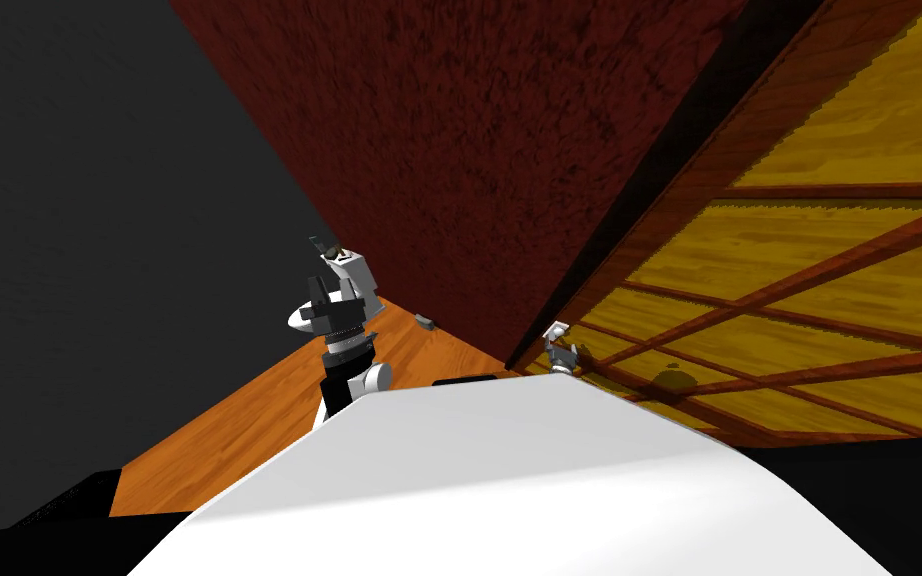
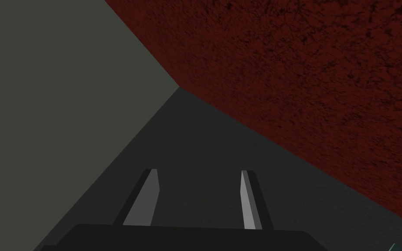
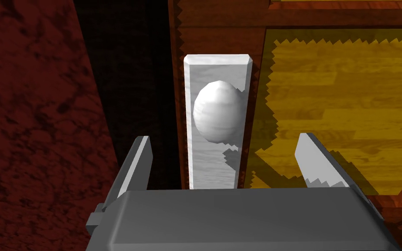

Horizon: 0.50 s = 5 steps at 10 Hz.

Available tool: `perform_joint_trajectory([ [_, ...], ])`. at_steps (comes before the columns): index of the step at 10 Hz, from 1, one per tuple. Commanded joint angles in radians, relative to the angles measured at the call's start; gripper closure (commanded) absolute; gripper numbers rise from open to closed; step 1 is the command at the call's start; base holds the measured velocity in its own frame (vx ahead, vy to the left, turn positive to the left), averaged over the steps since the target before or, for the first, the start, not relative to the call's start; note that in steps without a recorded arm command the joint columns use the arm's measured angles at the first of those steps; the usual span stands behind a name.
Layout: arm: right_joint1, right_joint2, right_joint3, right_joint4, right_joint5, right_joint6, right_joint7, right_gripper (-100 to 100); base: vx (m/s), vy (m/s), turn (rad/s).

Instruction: Pull the door open

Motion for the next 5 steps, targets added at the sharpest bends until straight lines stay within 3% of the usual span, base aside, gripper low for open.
perform_joint_trajectory([
  [1, 0.003, -0.019, 0.002, 0.019, -0.001, -0.010, -0.033, -100, 0.099, -0.004, 0.014],
  [4, 0.025, -0.066, 0.008, 0.053, -0.002, -0.031, -0.105, -100, 0.172, -0.013, 0.021],
  [5, 0.014, -0.055, 0.011, 0.065, 0.001, -0.035, -0.098, -100, 0.060, 0.001, -0.041],
])
